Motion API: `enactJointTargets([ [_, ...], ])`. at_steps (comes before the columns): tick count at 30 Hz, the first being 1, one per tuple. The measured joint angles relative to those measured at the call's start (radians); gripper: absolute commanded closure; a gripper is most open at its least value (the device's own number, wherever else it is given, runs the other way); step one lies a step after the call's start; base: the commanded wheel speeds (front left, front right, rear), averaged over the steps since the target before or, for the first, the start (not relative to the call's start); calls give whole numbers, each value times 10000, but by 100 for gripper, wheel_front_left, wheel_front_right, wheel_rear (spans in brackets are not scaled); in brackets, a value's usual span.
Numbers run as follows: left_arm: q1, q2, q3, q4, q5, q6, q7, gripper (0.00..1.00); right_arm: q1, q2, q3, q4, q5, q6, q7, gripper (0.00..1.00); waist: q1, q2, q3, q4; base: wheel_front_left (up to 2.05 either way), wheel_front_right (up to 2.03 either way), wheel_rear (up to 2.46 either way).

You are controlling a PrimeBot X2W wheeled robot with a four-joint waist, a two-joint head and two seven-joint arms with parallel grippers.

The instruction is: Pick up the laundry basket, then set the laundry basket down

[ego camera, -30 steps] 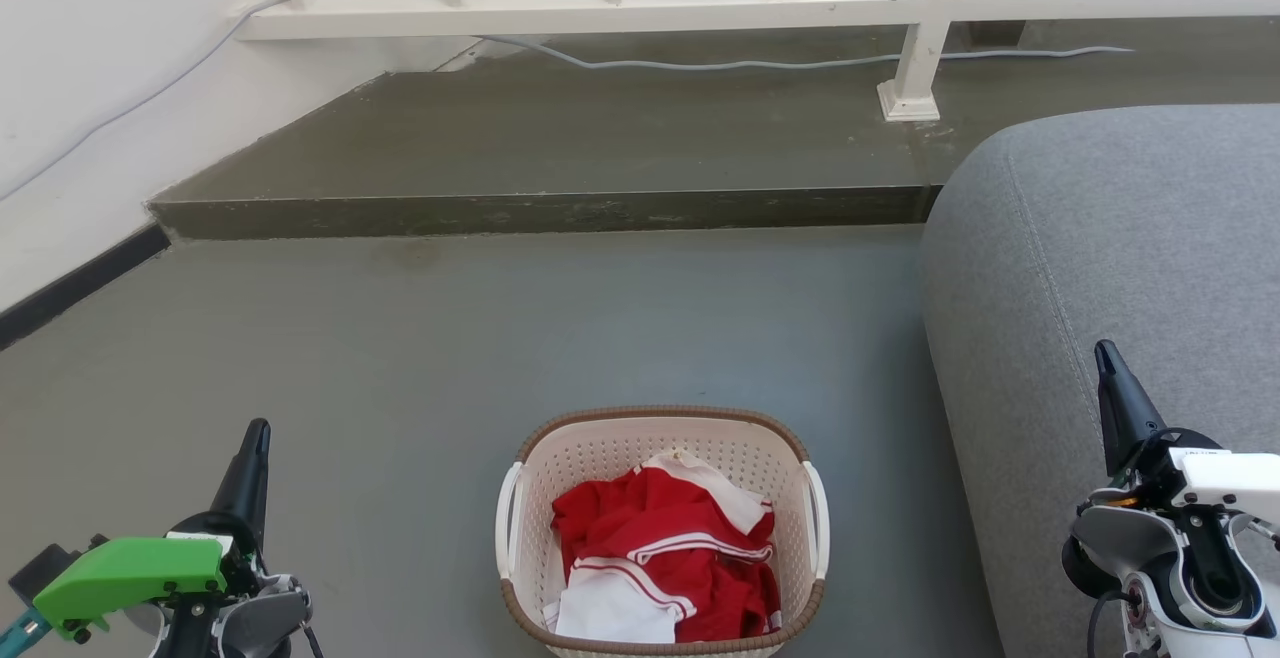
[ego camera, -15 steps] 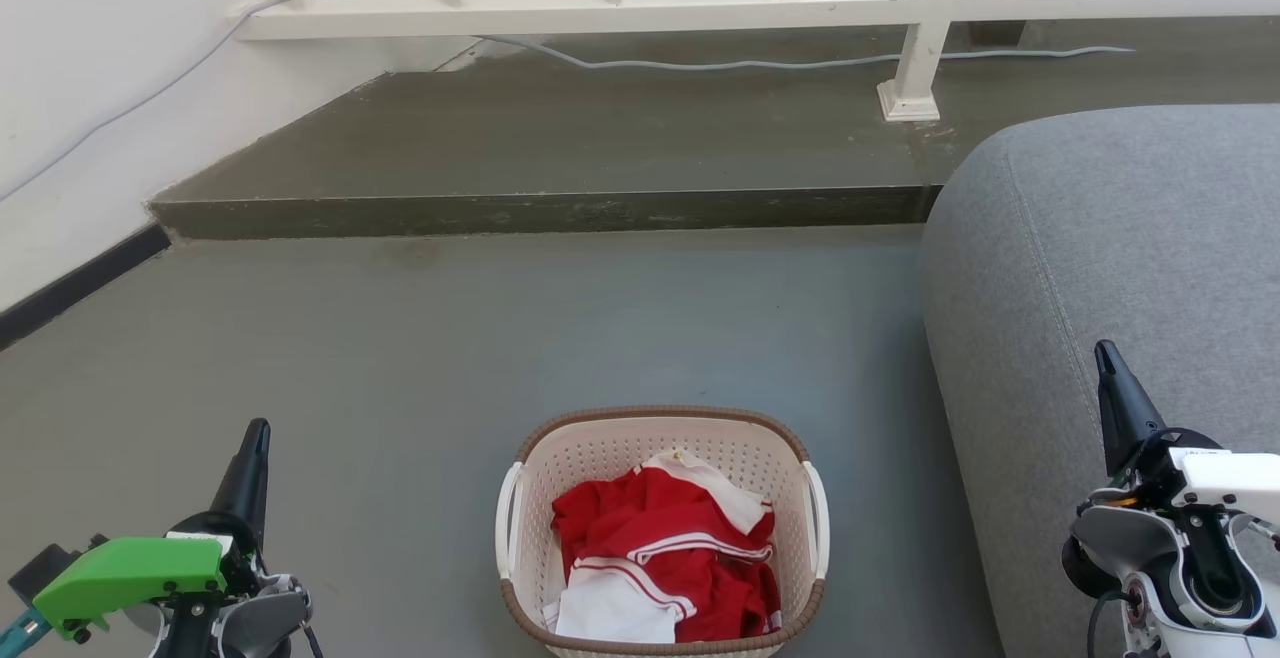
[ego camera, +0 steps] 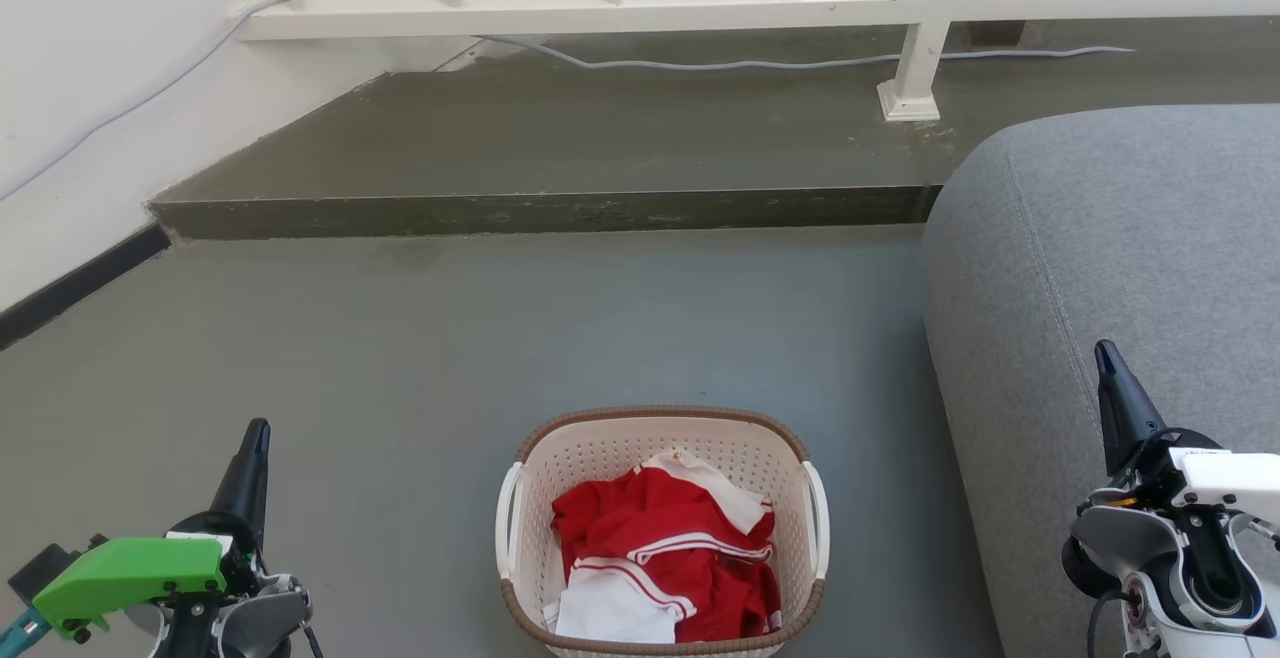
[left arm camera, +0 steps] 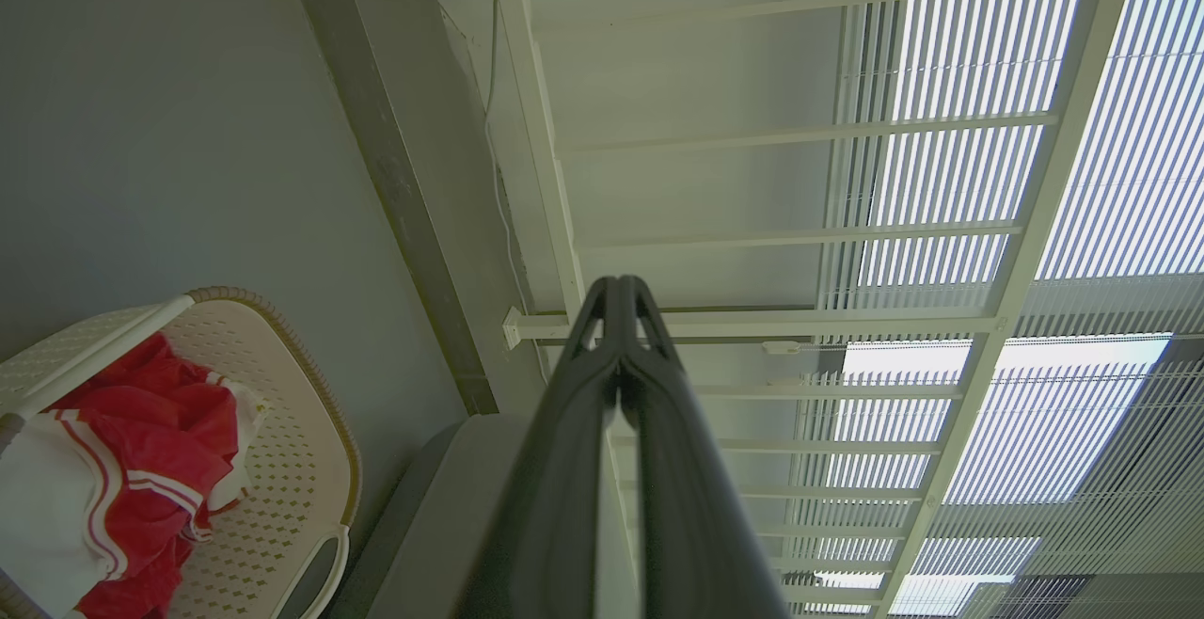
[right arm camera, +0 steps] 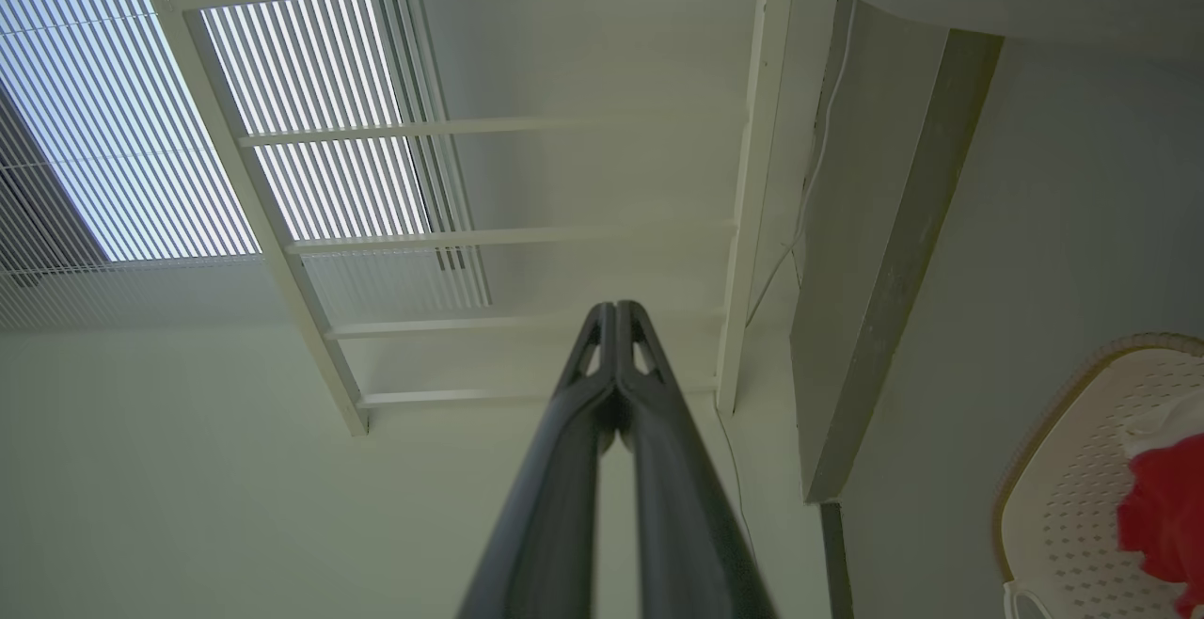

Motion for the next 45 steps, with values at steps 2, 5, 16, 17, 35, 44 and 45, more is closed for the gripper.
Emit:
enactJointTargets([
  [2,0,0,0,0,0,2,0,100,0,0,0,0,0,0,0,100,0,0,0,0,0,0,0],
  [5,0,0,0,0,0,2,2,100,0,0,0,0,0,0,0,100,0,0,0,0,0,0,0],
  [16,0,0,2,-2,0,0,2,100,0,0,0,0,0,0,0,100,0,0,0,0,0,0,0],
  [17,0,0,2,-2,0,0,2,100,0,0,0,0,0,0,0,100,0,0,0,0,0,0,0],
  [35,0,-2,2,-4,0,2,2,100,0,0,0,-2,0,0,0,100,0,0,1,0,0,0,0],
  [44,0,-2,2,-6,0,2,2,100,0,0,0,-2,2,0,0,100,0,0,0,0,0,0,0],
  [45,0,-2,2,-6,0,0,2,100,0,0,0,-2,2,0,0,100,0,0,1,0,0,0,0],
])
